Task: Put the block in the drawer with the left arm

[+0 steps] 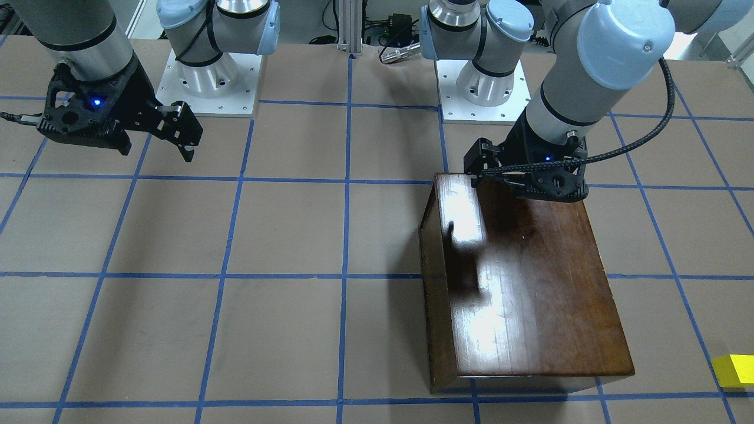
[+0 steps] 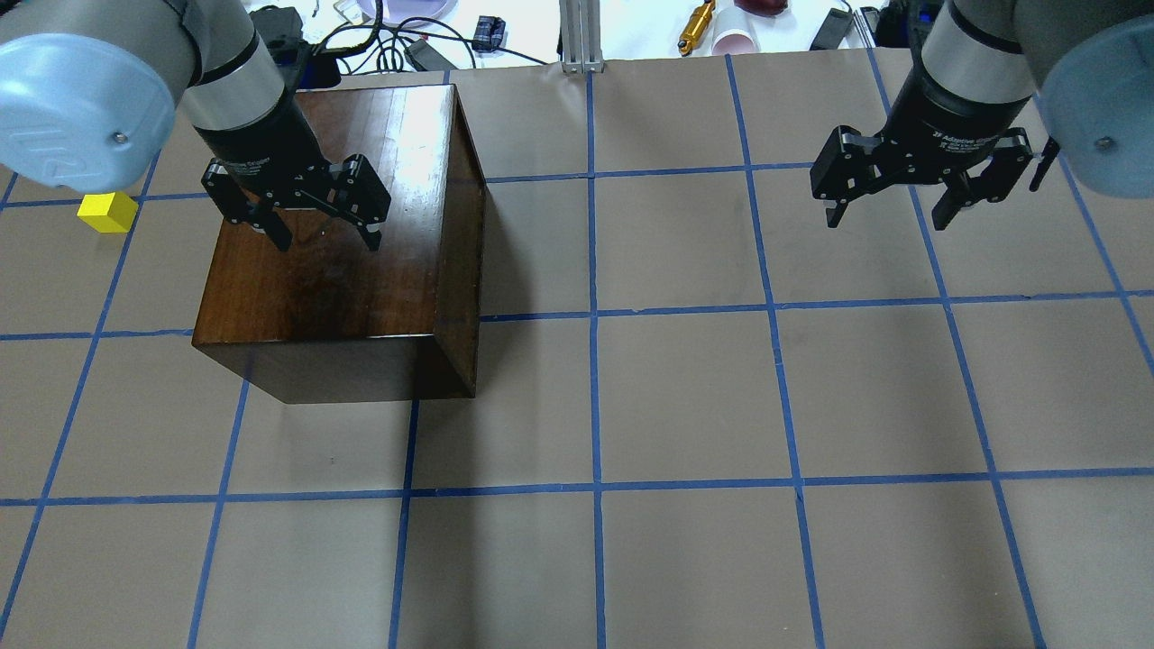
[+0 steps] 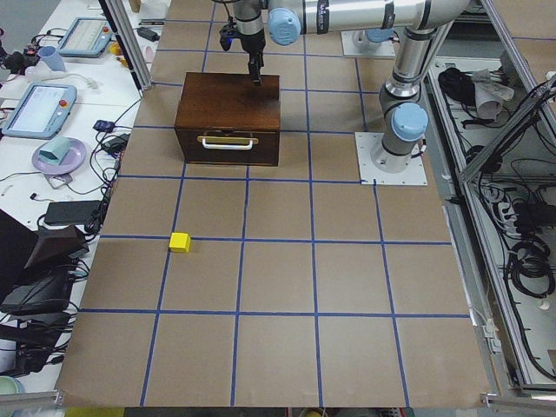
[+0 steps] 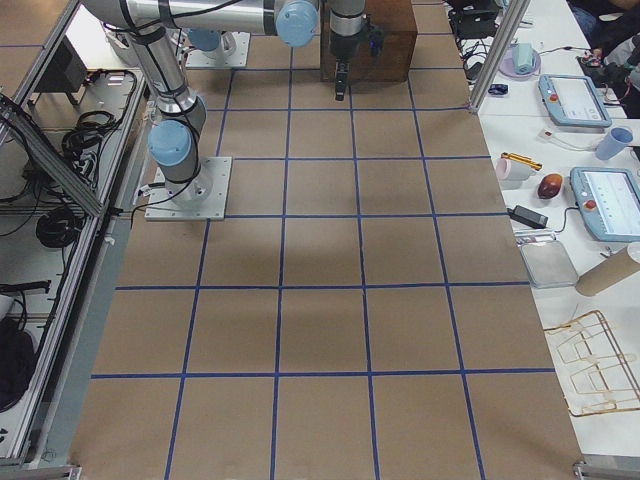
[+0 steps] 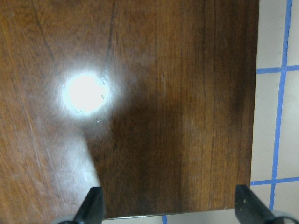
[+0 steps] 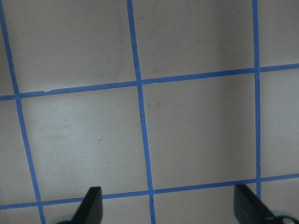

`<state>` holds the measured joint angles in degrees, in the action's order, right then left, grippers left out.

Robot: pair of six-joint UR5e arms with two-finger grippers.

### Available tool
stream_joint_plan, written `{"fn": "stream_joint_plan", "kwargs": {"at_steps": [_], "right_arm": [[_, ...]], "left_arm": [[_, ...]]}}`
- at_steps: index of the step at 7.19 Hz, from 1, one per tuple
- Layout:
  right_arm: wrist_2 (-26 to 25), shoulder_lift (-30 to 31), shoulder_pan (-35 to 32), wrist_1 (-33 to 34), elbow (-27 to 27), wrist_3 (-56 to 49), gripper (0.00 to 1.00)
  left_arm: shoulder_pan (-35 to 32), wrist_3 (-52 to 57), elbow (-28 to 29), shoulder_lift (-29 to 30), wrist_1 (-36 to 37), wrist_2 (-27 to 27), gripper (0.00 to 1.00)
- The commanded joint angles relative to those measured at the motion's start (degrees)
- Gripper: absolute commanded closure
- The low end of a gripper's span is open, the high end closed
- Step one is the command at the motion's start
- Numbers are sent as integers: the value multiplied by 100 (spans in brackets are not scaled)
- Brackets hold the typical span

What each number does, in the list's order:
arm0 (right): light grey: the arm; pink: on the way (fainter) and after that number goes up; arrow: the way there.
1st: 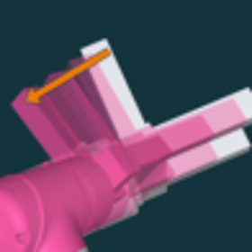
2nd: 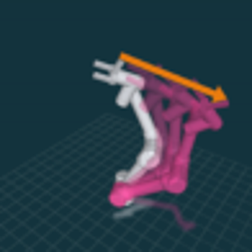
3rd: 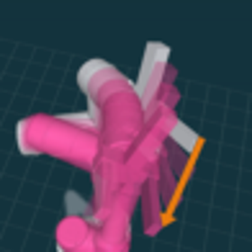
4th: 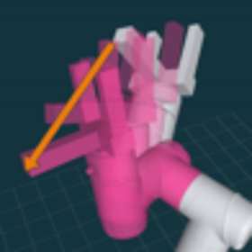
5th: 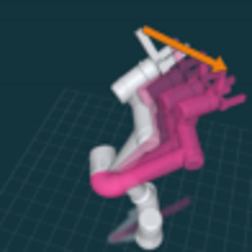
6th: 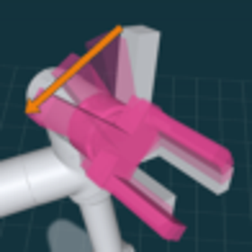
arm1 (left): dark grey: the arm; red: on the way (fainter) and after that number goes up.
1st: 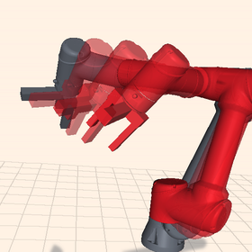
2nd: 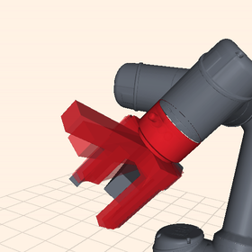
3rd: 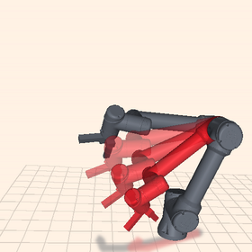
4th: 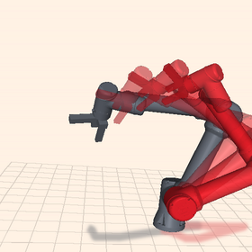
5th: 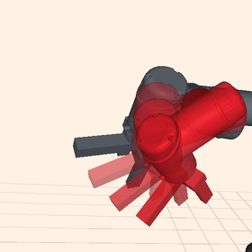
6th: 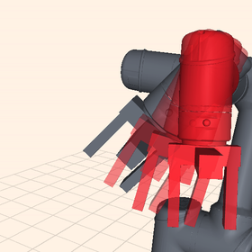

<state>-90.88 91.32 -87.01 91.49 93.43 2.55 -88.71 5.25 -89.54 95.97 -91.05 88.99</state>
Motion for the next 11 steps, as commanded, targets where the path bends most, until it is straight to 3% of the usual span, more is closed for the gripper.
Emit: {"fn": "stream_joint_plan", "kwargs": {"at_steps": [1, 8, 11], "right_arm": [[0, 0, 0, 0, 0, 0, 0], [0, 0, 0, 0, 0, 0, 0], [0, 0, 0, 0, 0, 0, 0]], "left_arm": [[-6, 11, -2, -43, -26, 22, 0], [20, -32, 33, -35, 17, 13, 0], [668, 20, 120, -17, 0, -39, 0]]}}
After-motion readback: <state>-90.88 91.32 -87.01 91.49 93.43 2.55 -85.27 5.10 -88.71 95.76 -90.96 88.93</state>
